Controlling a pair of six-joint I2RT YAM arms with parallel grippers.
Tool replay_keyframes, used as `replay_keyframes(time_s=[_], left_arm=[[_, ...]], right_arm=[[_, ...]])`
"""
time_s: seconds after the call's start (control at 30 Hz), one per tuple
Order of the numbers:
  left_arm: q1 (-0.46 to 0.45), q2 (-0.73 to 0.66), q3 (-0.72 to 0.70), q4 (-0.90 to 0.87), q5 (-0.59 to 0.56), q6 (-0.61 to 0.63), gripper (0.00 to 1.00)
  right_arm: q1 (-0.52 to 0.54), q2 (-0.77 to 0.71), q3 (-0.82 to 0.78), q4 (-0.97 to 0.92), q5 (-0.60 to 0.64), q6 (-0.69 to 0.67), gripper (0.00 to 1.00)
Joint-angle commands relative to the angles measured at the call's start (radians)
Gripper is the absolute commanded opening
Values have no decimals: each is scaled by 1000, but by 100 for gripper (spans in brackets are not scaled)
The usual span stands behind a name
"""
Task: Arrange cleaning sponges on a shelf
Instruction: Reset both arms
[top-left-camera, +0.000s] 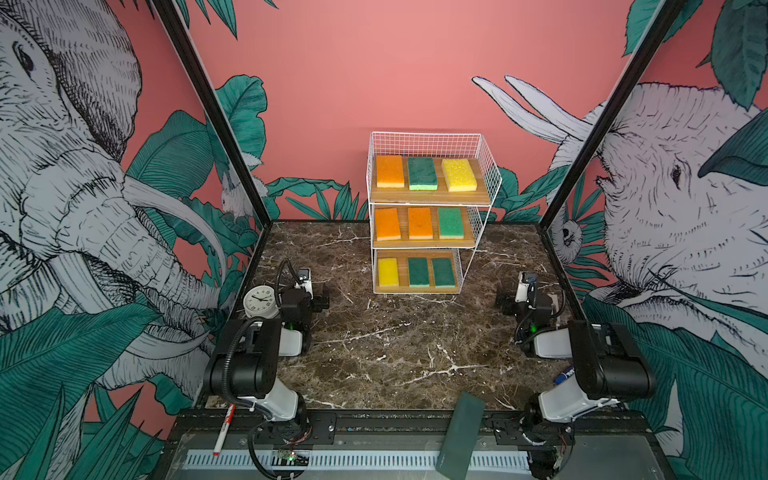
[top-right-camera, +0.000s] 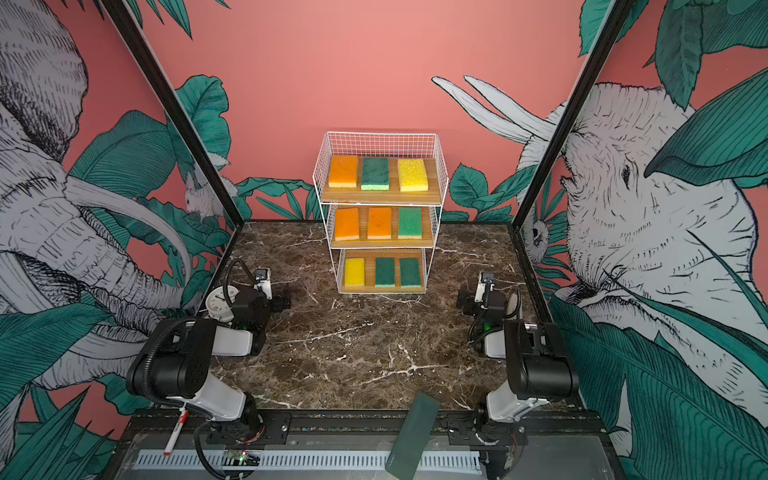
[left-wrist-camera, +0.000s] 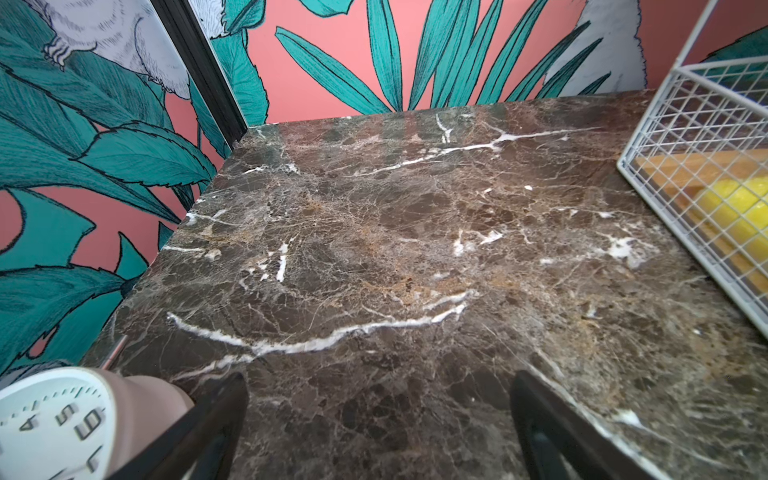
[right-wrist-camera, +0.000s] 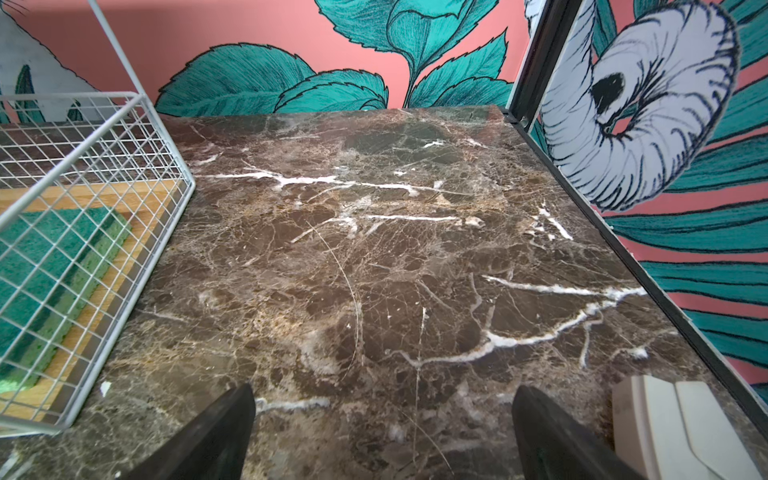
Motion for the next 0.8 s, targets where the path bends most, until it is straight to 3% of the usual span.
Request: replay_keyframes(time_s=[0.0,0.77], left_arm=[[4,-16,11,-3,-10,-7,100],[3,-16,16,-13,-26,-16,100]], right_arm=[[0,-12,18,30,-13,-12,99],[2,-13,17,29,-12,-14,99]])
